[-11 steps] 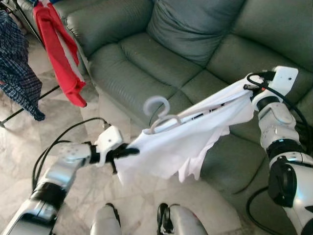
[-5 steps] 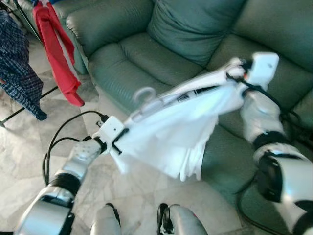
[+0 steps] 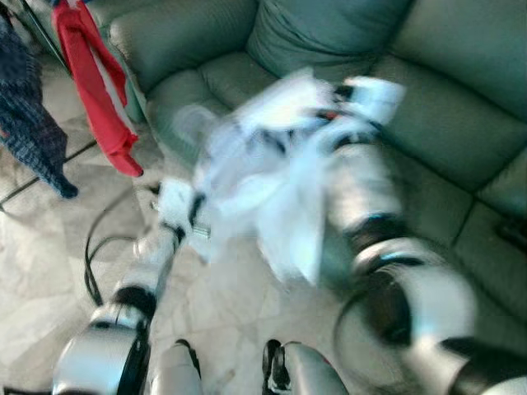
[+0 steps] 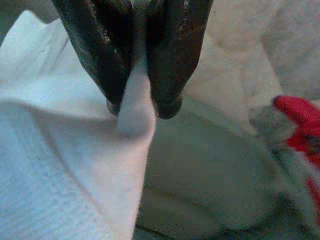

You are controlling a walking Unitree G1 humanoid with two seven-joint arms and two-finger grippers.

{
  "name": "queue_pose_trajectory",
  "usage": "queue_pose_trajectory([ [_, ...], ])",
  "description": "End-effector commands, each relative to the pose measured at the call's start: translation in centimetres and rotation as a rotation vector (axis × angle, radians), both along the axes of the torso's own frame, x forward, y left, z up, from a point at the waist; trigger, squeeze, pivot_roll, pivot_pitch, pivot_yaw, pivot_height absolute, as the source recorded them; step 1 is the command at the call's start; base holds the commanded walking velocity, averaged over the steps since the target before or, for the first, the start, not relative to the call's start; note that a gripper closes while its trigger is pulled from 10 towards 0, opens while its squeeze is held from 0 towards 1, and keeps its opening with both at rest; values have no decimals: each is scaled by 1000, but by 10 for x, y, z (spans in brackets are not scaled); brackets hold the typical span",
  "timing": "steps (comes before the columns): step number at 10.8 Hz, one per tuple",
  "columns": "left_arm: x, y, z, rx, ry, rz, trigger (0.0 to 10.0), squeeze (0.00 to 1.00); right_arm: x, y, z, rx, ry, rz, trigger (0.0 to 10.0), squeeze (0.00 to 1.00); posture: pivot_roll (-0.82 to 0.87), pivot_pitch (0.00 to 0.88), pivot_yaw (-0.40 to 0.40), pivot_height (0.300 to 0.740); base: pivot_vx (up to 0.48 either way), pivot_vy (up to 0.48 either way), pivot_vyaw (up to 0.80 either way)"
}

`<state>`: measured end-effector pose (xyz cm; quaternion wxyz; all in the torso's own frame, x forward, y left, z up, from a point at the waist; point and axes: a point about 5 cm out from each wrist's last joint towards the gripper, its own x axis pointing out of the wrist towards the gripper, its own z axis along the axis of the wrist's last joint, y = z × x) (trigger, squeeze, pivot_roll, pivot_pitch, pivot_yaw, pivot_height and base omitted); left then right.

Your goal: Hang hanger

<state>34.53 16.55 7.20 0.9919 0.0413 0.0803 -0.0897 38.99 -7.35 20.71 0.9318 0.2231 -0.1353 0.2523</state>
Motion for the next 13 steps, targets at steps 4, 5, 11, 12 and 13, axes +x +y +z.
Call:
queue_pose_trajectory([
  [4,23,31,40,-179,-104,293,0,0,-60,54,-47,-284,-38,651,0,0,-10,148,-113,740,0,0,0],
  [5,26,33,48,-234,-125,317,0,0,-66,45,-75,-500,-13,629,0,0,-11,147,-112,740,0,0,0],
  [11,-12,13,48,349,-391,-350,0,0,-12,-81,-76,-609,216,-268,0,0,-7,147,-104,740,0,0,0],
  [12,-21,17,45,441,-396,-435,0,0,-6,-105,-64,-579,241,-388,0,0,-9,146,-100,740,0,0,0],
  [13,-33,16,34,531,-364,-571,0,0,1,-134,-45,-505,266,-525,0,0,-8,147,-100,740,0,0,0],
])
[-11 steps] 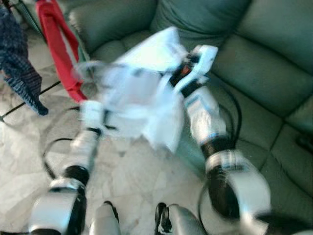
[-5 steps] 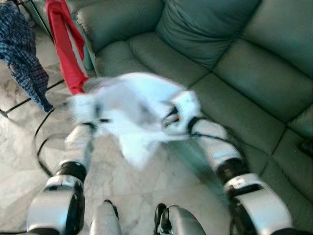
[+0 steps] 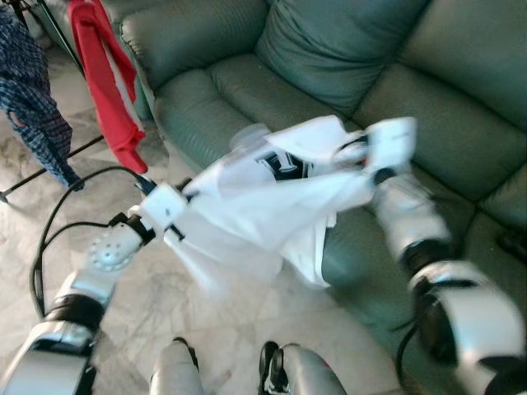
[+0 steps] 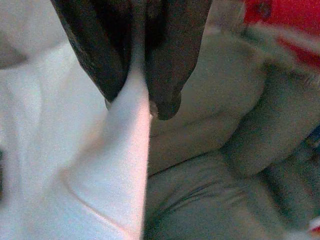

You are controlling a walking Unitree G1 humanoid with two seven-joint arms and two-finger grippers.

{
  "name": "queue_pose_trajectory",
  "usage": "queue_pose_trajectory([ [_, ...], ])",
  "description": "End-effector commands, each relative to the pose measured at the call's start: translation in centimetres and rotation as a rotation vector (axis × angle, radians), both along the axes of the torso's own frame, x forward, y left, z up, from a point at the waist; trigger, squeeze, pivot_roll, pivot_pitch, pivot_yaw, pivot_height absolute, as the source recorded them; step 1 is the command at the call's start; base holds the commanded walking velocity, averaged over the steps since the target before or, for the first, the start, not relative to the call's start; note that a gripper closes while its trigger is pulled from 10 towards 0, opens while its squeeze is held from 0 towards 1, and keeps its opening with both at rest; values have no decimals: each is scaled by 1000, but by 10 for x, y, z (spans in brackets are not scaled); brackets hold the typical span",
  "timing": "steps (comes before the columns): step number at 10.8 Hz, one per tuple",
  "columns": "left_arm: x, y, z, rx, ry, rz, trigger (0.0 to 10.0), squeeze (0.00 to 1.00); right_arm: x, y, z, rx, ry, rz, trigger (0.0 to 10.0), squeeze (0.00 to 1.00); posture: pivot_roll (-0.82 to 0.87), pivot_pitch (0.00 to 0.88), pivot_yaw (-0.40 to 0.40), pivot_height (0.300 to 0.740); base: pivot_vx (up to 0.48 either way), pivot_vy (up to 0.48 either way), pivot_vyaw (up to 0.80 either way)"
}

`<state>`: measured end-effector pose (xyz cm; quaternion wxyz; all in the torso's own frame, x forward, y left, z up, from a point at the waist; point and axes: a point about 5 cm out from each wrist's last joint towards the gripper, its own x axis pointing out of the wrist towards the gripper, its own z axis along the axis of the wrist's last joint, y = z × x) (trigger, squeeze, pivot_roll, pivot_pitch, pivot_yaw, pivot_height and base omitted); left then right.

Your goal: Hang hanger

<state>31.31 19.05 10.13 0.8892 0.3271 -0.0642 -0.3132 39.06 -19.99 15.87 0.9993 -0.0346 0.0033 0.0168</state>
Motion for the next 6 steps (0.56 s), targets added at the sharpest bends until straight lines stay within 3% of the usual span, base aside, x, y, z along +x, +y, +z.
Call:
queue_pose_trajectory([
  [1,-10,-16,-8,78,21,-145,0,0,5,-16,21,14,-44,-76,0,0,-7,145,-102,740,0,0,0],
  [2,-17,-26,-18,150,54,-223,0,0,13,-8,39,11,-89,-68,0,0,-8,141,-106,740,0,0,0],
  [4,-14,-23,-35,277,127,-153,0,0,22,15,61,12,-146,-19,0,0,-5,137,-106,740,0,0,0],
  [6,12,-1,-33,186,181,238,0,0,27,49,84,-1,-227,64,0,0,-5,133,-100,740,0,0,0],
])
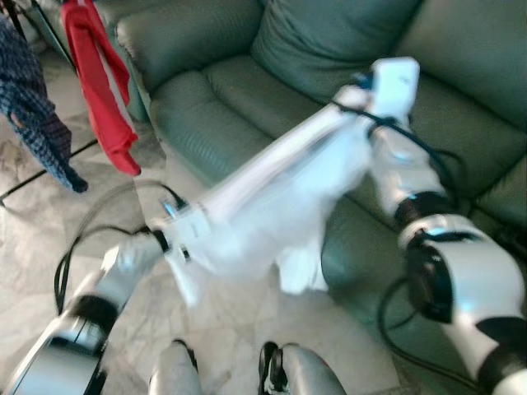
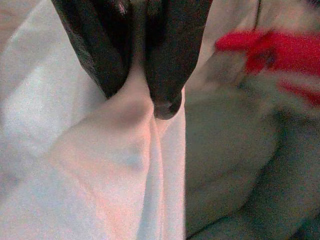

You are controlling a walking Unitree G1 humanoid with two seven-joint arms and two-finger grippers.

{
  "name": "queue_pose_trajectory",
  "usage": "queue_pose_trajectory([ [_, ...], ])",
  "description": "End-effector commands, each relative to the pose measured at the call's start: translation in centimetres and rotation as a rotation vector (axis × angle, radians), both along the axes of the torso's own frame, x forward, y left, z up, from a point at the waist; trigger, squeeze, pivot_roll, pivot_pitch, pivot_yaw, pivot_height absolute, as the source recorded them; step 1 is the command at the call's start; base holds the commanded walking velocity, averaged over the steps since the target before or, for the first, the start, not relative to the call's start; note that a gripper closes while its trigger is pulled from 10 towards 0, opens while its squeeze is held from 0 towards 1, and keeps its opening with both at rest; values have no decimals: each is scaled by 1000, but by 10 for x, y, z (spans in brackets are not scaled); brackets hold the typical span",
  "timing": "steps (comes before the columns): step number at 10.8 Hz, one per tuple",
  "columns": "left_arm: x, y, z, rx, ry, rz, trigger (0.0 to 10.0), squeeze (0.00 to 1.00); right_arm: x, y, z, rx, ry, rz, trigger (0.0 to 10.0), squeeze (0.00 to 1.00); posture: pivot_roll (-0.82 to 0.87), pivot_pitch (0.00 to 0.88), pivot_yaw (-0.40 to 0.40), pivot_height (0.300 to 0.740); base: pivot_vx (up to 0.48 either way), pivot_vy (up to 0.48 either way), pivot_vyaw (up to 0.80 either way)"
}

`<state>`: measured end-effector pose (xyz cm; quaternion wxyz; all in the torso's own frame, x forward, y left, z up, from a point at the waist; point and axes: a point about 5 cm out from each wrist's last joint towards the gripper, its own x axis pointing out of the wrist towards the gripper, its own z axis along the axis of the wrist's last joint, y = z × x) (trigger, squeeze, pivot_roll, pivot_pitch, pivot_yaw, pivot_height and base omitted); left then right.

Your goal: Hang hanger

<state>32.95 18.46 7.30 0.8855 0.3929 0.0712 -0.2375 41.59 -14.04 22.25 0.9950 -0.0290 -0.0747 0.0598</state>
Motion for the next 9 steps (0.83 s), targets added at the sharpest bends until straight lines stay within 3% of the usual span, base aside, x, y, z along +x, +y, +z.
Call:
queue_pose_trajectory([
  [1,2,18,-4,32,-2,148,0,0,2,12,24,1,-94,38,0,0,-7,133,-101,740,0,0,0],
  [3,2,27,-9,-40,41,272,0,0,-2,47,26,34,-113,178,0,0,-3,134,-100,740,0,0,0],
  [4,5,29,-8,-204,61,380,0,0,-9,66,11,14,-86,285,0,0,1,136,-100,740,0,0,0],
  [6,13,16,-1,-475,85,477,0,0,-28,87,-32,-72,-2,478,0,0,-1,137,-99,740,0,0,0],
  [8,19,8,6,-627,91,539,0,0,-51,105,-58,-176,19,691,0,0,-5,136,-96,740,0,0,0],
  [9,22,5,11,-700,88,552,0,0,-62,106,-73,-176,66,774,0,0,-7,137,-95,740,0,0,0],
])
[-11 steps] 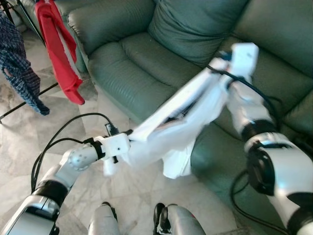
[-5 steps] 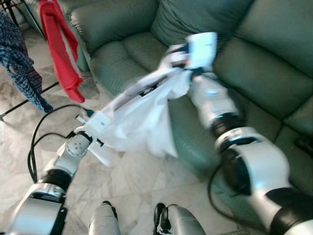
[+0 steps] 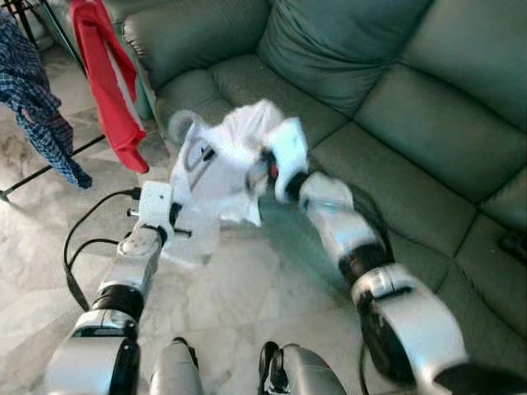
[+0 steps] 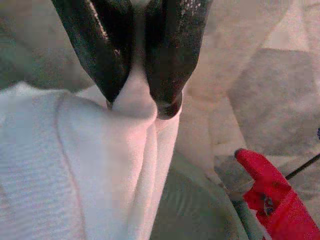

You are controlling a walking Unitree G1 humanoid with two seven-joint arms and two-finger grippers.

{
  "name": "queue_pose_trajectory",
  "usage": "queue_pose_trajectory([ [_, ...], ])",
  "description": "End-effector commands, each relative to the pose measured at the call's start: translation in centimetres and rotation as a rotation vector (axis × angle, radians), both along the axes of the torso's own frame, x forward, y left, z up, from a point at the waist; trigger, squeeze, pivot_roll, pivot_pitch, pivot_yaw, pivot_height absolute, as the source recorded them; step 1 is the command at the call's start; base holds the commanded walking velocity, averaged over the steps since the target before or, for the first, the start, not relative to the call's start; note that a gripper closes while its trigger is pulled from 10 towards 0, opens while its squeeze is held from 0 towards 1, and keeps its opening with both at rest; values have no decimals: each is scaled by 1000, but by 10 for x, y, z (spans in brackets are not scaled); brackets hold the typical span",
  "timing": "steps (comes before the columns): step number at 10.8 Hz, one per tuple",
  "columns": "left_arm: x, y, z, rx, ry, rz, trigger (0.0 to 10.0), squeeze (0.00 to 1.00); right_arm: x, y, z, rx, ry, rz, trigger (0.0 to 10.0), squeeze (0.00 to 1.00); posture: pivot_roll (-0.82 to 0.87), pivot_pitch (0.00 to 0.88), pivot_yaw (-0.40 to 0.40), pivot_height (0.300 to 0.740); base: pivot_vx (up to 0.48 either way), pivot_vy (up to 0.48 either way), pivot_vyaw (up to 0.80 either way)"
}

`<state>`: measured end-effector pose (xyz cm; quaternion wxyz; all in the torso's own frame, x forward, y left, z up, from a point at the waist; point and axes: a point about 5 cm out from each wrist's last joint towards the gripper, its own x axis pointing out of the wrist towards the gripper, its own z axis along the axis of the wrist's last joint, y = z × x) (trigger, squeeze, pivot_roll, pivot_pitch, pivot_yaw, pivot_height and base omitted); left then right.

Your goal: Hang hanger

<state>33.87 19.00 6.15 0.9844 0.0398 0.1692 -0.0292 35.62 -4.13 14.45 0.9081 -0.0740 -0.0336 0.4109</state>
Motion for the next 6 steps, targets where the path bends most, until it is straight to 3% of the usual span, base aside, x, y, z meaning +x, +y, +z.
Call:
queue_pose_trajectory([
  [1,15,-5,28,-68,-103,20,0,0,-5,3,-4,-39,7,66,0,0,-7,138,-97,740,0,0,0],
  [3,19,-11,39,-128,-139,18,0,0,-15,-5,-26,-139,70,98,0,0,-8,138,-96,740,0,0,0],
  [4,21,-11,44,-145,-150,21,0,0,-33,-1,-40,-200,95,232,10000,1000,-8,138,-96,740,0,0,0],
  [6,24,-3,52,-153,-166,53,0,0,-41,-19,-54,-478,-173,238,10000,1000,-4,141,-94,740,0,0,0],
])
